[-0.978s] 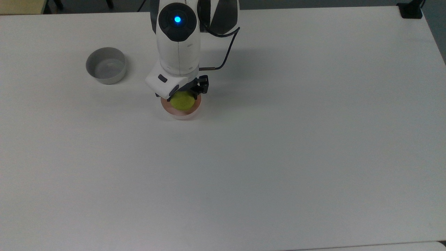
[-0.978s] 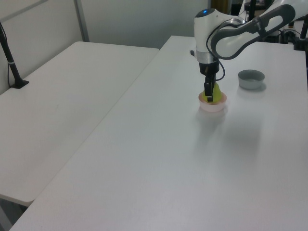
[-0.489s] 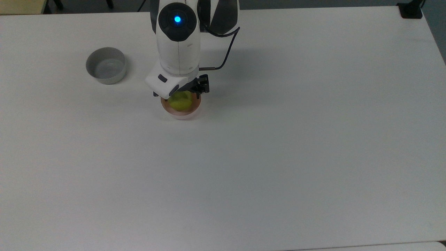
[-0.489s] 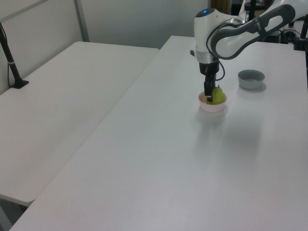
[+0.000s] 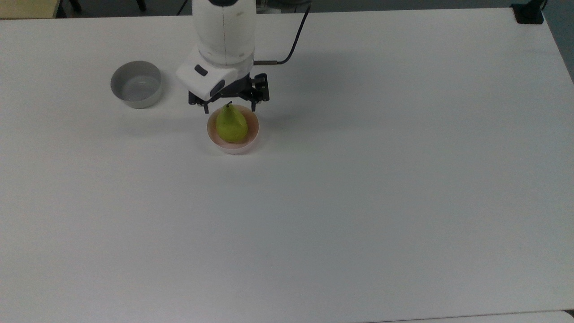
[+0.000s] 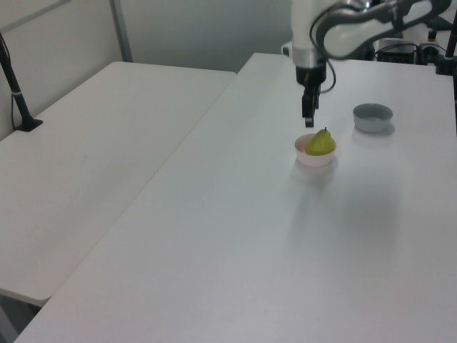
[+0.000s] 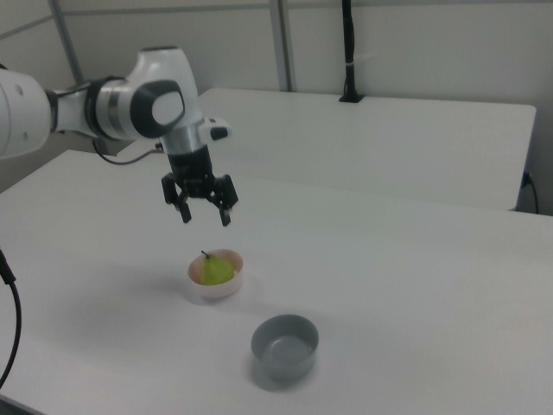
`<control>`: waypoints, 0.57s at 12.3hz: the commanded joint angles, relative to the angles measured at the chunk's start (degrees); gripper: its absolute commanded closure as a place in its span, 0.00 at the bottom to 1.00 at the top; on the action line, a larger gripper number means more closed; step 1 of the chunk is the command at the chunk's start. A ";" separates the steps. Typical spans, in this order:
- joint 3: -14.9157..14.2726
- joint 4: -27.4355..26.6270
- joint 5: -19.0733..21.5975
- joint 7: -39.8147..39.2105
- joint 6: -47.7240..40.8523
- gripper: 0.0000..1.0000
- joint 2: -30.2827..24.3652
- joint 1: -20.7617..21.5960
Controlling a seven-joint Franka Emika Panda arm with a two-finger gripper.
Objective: Place the pear in the bowl
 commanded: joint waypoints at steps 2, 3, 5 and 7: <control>-0.05 4.10 0.38 3.40 -8.74 0.00 -5.75 0.81; -0.05 4.28 0.38 3.49 -10.60 0.00 -8.04 0.64; -0.48 4.28 0.47 3.49 -14.12 0.00 -11.21 0.55; -0.75 4.28 0.90 3.49 -15.97 0.00 -12.88 0.55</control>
